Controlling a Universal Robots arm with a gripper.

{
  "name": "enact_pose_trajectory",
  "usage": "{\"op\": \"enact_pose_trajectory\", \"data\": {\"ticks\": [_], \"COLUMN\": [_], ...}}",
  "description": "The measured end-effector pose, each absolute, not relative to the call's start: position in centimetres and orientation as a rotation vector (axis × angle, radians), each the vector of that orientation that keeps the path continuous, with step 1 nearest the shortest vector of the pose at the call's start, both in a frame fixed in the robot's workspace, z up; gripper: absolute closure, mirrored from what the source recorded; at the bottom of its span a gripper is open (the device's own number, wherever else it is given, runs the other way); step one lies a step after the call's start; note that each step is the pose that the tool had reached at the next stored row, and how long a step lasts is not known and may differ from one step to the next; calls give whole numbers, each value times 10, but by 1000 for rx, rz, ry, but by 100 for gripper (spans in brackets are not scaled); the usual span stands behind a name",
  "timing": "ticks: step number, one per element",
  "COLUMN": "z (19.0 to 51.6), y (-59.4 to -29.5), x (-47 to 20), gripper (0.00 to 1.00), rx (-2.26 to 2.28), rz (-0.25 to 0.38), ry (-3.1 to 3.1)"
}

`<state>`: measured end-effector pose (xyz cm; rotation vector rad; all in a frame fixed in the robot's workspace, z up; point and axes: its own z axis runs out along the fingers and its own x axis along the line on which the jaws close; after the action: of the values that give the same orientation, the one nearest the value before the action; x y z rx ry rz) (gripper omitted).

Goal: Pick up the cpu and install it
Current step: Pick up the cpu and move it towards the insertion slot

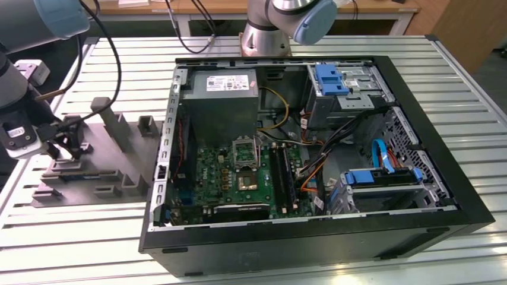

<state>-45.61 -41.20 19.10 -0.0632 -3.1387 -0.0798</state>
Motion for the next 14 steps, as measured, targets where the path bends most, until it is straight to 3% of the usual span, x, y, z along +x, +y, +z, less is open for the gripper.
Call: {"op": "enact_pose_trajectory", "data": {"ticks": [14], "z": [196], "y": [-412], "x": [-456], "gripper": [52], "rx": [-63], "rz": [-80], "ry": [-3139]}}
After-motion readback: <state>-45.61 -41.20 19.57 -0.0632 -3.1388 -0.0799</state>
